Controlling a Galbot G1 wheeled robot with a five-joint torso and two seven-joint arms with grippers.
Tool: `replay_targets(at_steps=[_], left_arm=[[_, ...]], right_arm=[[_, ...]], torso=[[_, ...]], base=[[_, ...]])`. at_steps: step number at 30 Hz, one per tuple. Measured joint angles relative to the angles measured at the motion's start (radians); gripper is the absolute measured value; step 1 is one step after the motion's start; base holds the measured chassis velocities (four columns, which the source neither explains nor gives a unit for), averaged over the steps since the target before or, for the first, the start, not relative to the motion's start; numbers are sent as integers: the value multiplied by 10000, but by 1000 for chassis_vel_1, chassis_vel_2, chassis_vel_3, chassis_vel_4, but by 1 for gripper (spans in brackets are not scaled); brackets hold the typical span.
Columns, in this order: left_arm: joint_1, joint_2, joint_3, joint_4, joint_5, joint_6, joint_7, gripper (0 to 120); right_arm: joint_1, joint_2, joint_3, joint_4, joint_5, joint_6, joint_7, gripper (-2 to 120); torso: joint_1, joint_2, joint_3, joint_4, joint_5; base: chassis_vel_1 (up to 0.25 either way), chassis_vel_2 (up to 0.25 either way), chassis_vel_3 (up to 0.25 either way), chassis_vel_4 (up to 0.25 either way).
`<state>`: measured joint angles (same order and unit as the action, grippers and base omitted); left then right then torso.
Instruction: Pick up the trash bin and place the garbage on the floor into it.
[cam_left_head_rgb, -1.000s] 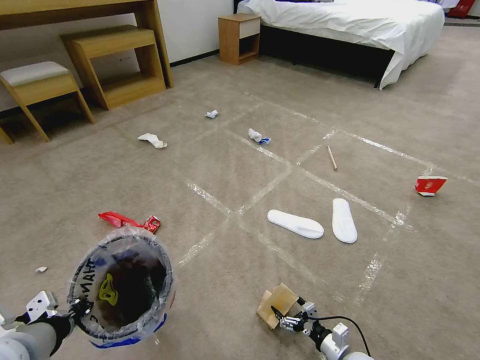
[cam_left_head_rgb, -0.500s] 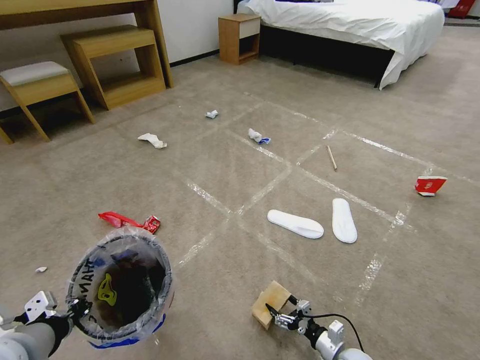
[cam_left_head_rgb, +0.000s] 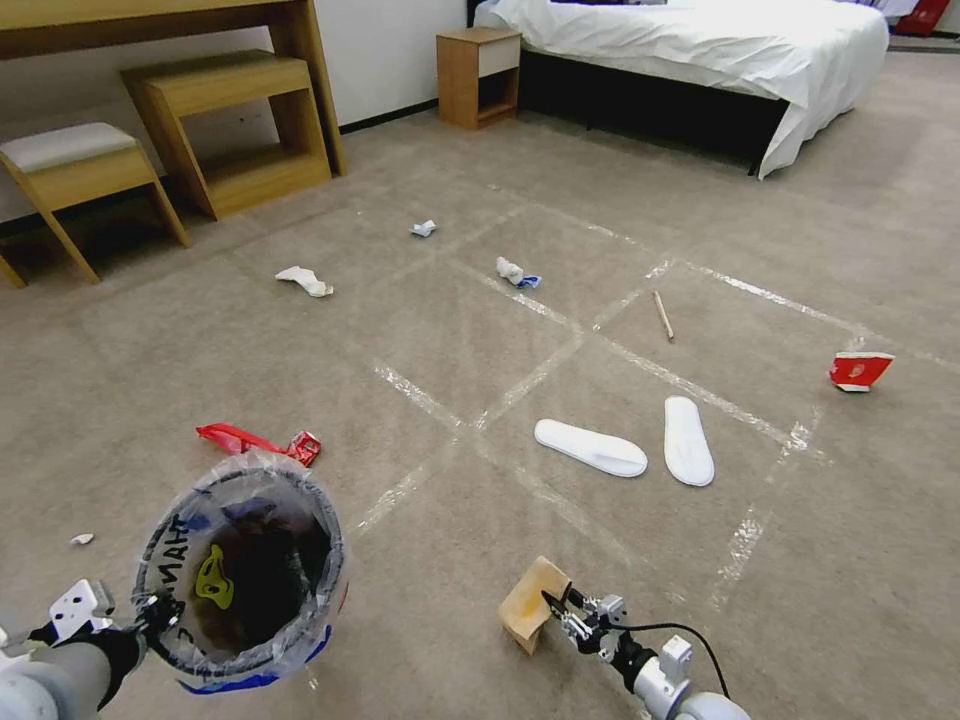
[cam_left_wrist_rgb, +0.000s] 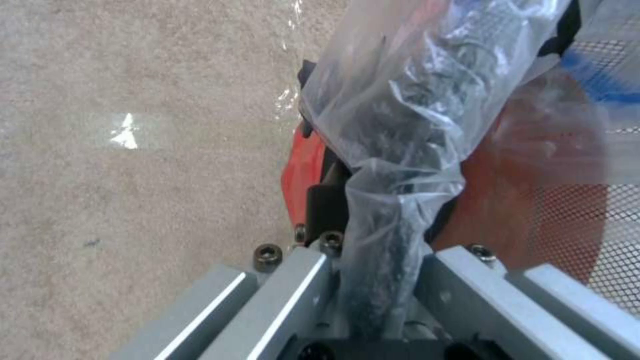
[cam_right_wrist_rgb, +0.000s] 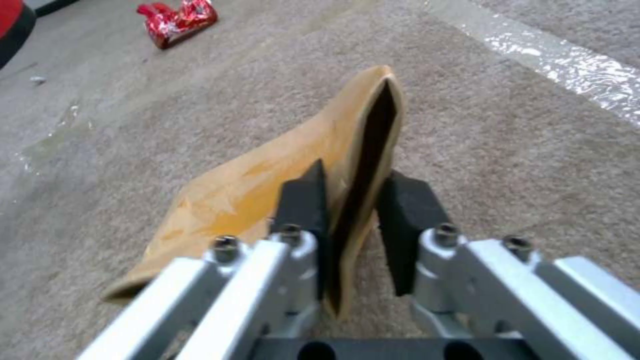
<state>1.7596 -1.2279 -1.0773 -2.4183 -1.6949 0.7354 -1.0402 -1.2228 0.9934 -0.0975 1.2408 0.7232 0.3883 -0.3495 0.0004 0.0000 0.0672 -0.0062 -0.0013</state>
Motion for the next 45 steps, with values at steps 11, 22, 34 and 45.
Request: replay_targets(at_steps=[11,22,34,45], left_arm=[[78,-1,-82,-91,-47,0,-30,0],[112,-98,-35,-168,1,0,-36,0],[137,3,-110,-267,-186,0,-148,0],[85,20,-89,-269,-221,0,-256,0]], right_arm=[[28,-75,52,85,108,1,67,0],[-97,-143,283,252,111,75,90,0],[255,-929,2308,2757,33,69,278,0],[674,-2068,4460,5615,5,3,134,0]], torso=[[0,0,0,0,0],[0,0,0,0,0],[0,-1,1,0,0],[0,0,0,0,0]], base=[[0,0,0,0],[0,0,0,0],[0,0,0,0],[0,0,0,0]])
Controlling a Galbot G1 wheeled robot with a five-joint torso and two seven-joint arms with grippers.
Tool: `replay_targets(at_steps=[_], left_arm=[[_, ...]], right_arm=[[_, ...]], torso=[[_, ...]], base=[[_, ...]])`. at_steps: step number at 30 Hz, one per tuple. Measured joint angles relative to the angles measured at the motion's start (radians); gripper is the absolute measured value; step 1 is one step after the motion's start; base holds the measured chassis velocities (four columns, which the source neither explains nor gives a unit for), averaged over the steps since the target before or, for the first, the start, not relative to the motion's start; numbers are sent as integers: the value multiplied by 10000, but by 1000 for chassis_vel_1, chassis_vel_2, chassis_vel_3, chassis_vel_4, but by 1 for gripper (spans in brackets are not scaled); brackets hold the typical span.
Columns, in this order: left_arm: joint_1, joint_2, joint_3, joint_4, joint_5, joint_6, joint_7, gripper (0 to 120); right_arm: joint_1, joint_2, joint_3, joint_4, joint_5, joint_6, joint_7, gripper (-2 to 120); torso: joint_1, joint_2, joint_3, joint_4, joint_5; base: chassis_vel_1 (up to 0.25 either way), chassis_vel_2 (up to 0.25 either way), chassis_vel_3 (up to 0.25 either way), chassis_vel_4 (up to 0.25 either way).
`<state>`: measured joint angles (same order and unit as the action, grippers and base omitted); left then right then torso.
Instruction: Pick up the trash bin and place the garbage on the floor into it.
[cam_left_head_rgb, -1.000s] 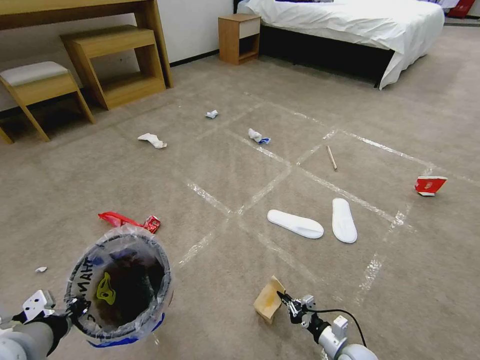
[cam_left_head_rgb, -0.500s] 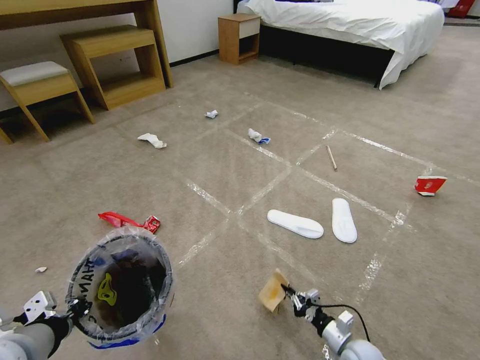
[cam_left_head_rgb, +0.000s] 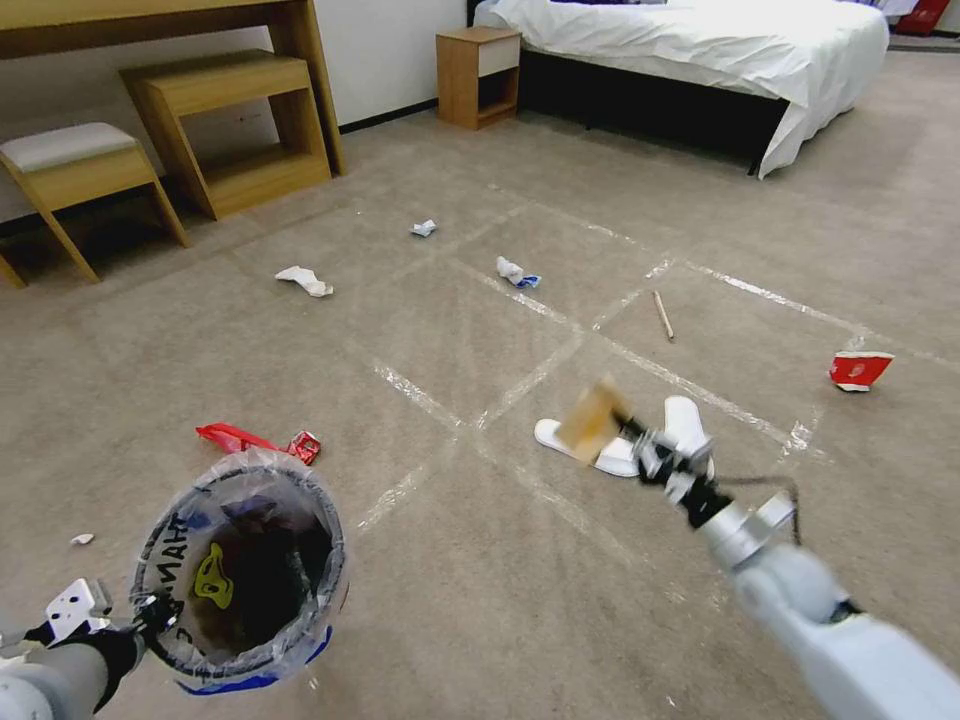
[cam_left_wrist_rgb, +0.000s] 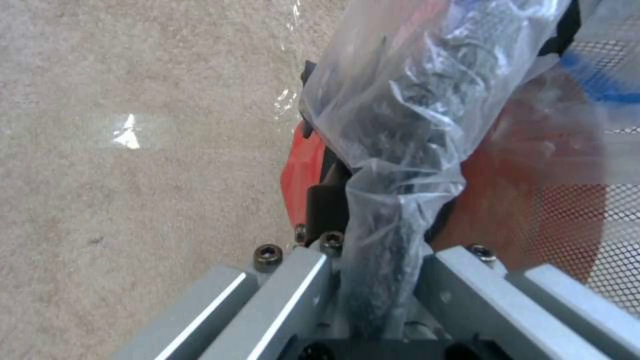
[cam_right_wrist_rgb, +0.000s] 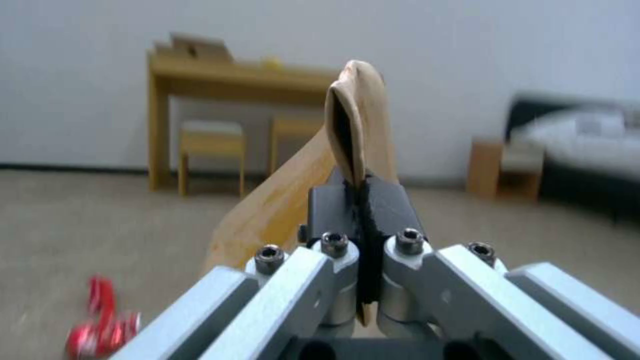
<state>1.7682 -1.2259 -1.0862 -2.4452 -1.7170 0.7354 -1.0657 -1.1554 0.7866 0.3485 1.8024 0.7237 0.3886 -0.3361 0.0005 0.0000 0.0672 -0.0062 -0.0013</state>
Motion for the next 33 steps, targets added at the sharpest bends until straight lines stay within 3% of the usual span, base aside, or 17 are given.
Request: replay_targets(at_steps=[6,15,22,33], left_arm=[[-43,-19,38,9,-2,0,-29,0],[-118,-163,98,12,1,0,-40,0],[-172,-264,144,9,14,0,-43,0],[-278,-324,242,12,6,0,-44,0]], right_arm=[[334,-518,605,1511,651,-317,-370,0],[828,-839,222,2633,1095,-644,-617,0],[1575,-1060,-896,3207,1839,-1034,-1271,0],[2732,-909,-2714,3529,1905,-1404,-1651,0]], torso=[[0,0,0,0,0],[0,0,0,0,0],[0,0,0,1,-1],[0,0,0,0,-1]], base=[[0,0,0,0],[0,0,0,0],[0,0,0,0],[0,0,0,0]])
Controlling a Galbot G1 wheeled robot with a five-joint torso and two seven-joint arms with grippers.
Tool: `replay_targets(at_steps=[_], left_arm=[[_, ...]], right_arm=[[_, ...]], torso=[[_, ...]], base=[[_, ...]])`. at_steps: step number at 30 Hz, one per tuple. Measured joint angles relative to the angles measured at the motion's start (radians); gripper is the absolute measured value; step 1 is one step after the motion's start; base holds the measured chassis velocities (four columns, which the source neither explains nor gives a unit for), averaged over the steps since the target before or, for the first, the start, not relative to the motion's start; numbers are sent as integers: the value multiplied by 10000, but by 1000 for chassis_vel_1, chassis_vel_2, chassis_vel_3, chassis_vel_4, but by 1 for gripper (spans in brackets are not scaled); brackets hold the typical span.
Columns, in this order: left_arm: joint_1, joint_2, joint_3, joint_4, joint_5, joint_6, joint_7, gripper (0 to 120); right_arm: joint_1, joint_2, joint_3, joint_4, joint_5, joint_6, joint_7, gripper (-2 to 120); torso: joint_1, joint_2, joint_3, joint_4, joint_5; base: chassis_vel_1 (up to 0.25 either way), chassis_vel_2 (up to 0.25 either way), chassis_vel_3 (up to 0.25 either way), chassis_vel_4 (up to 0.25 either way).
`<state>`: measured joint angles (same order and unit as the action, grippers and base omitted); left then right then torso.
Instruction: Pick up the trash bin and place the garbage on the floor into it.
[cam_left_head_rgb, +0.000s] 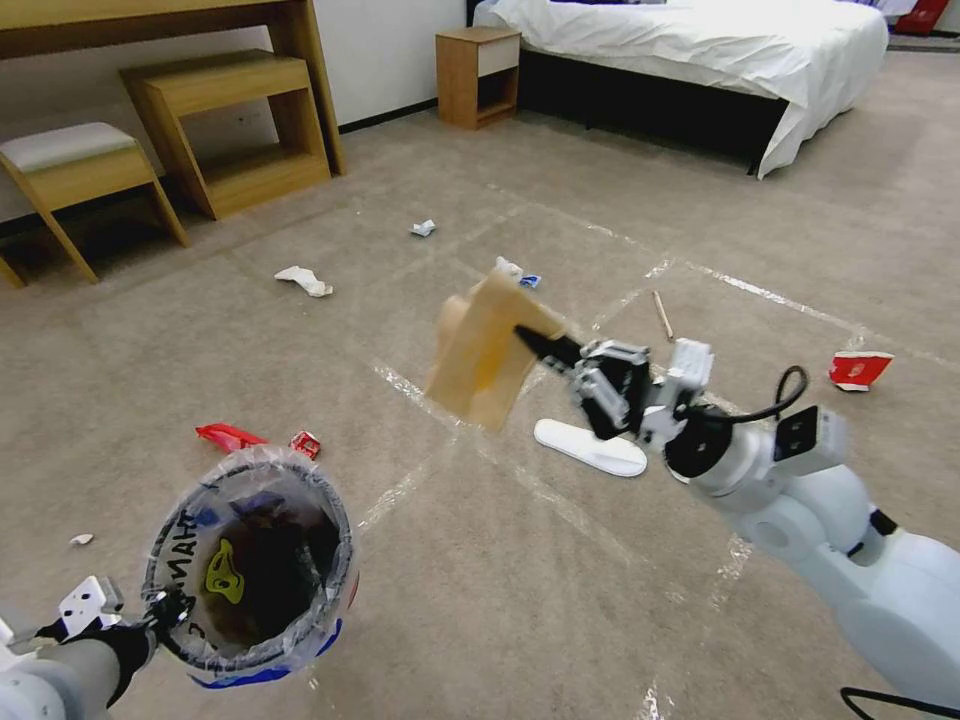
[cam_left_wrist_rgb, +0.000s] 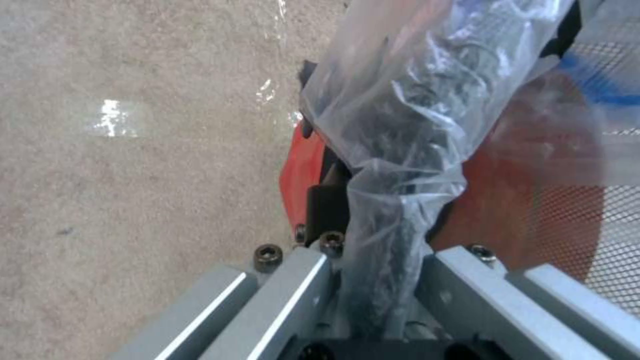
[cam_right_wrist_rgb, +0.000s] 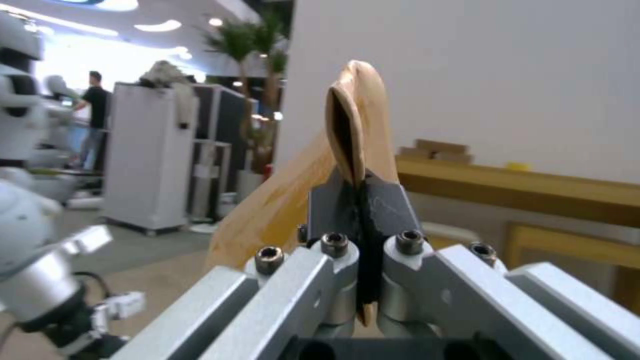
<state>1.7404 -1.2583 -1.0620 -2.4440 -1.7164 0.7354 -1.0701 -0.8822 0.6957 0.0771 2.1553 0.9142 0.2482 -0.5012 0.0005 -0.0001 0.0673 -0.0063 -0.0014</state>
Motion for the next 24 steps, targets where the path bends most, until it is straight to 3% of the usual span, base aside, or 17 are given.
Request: replay_targets(at_steps=[5,24], left_arm=[[-24,-95,5,1,-29,0,0,0],[-122,-87,-27,54,-112,0,0,0]], right_arm=[[1590,589,-1939,-431,-98,-133,-49,0],[3899,1995,-4730,-1739,80,-333,-76,0]], torso=[[0,0,0,2,0],[0,0,0,2,-2]], base=[[0,0,0,0],[0,0,0,0]])
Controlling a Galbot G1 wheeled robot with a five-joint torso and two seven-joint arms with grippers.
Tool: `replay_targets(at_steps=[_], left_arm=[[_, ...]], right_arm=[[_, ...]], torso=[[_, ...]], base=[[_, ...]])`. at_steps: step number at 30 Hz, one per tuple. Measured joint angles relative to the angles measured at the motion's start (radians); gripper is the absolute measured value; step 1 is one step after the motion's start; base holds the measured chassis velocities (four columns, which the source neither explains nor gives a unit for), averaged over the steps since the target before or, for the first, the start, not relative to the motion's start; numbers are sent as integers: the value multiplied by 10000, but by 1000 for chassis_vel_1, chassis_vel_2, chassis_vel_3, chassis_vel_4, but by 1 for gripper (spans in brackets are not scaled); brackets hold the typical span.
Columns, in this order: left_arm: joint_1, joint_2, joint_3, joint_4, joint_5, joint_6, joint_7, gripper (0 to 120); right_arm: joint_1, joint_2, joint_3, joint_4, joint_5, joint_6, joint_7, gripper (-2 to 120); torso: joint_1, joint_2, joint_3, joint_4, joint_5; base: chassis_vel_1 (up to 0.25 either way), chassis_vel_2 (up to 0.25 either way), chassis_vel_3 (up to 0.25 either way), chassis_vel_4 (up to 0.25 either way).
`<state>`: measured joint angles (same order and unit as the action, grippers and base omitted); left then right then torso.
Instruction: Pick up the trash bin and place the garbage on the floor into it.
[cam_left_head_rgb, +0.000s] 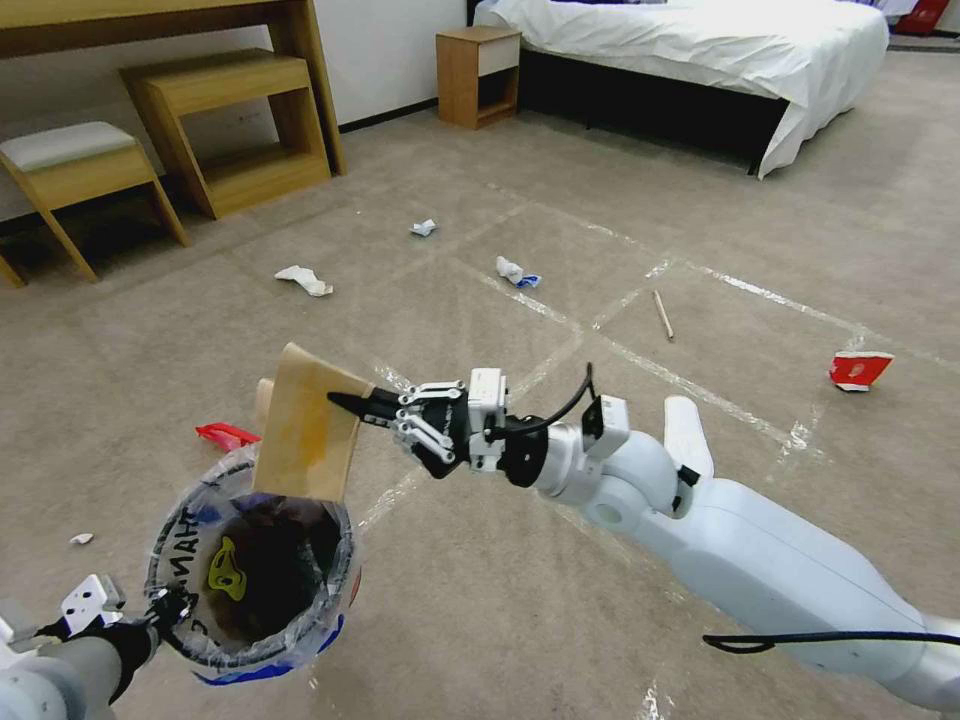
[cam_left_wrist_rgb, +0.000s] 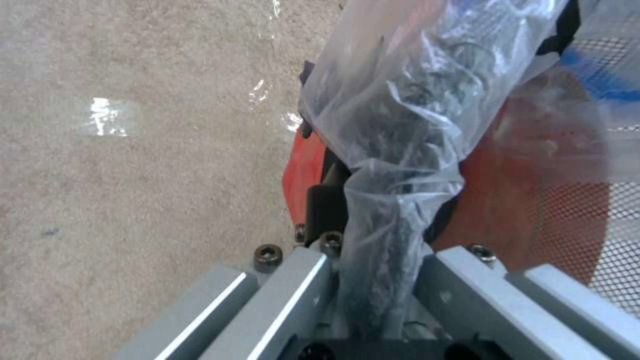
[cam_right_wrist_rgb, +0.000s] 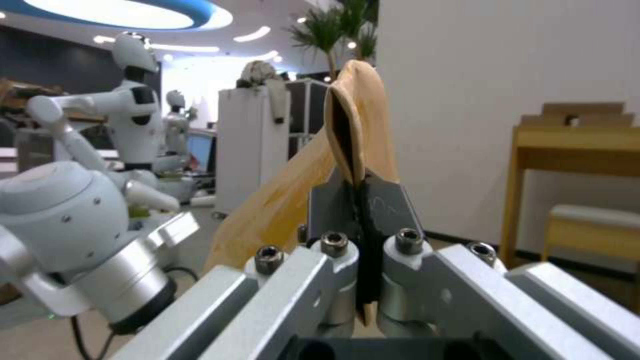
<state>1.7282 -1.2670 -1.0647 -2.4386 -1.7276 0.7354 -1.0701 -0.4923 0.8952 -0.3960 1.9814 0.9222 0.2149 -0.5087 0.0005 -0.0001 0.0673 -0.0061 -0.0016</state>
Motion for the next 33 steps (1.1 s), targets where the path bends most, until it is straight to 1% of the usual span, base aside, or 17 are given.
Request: replay_targets(at_steps=[7,9,10,12,17,33], left_arm=[[-103,-6,33,89,-2,0,0,0],[-145,-28,34,107,-12,0,1,0],[-145,-28,34,107,-12,0,1,0],[-182,-93,63,112,-14,0,1,0],[-223,-170,111,117,4,0,1,0],[-201,-264,150,49,35,0,0,0]], right_arm=[[360,391,-759,-542,95,-7,-170,0],[499,662,-1276,-1000,91,-6,-308,0],[499,662,-1276,-1000,91,-6,-308,0],[537,915,-1680,-1373,-24,19,-339,0],[417,1129,-2085,-1782,-233,75,-367,0],[254,1519,-2545,-2278,-585,133,-328,0]], torso=[[0,0,0,-2,1],[0,0,0,-2,1],[0,0,0,-2,1],[0,0,0,-1,1],[0,0,0,-1,2],[0,0,-1,-2,2]], base=[[0,0,0,0],[0,0,0,0],[0,0,0,0],[0,0,0,0],[0,0,0,0],[0,0,0,0]])
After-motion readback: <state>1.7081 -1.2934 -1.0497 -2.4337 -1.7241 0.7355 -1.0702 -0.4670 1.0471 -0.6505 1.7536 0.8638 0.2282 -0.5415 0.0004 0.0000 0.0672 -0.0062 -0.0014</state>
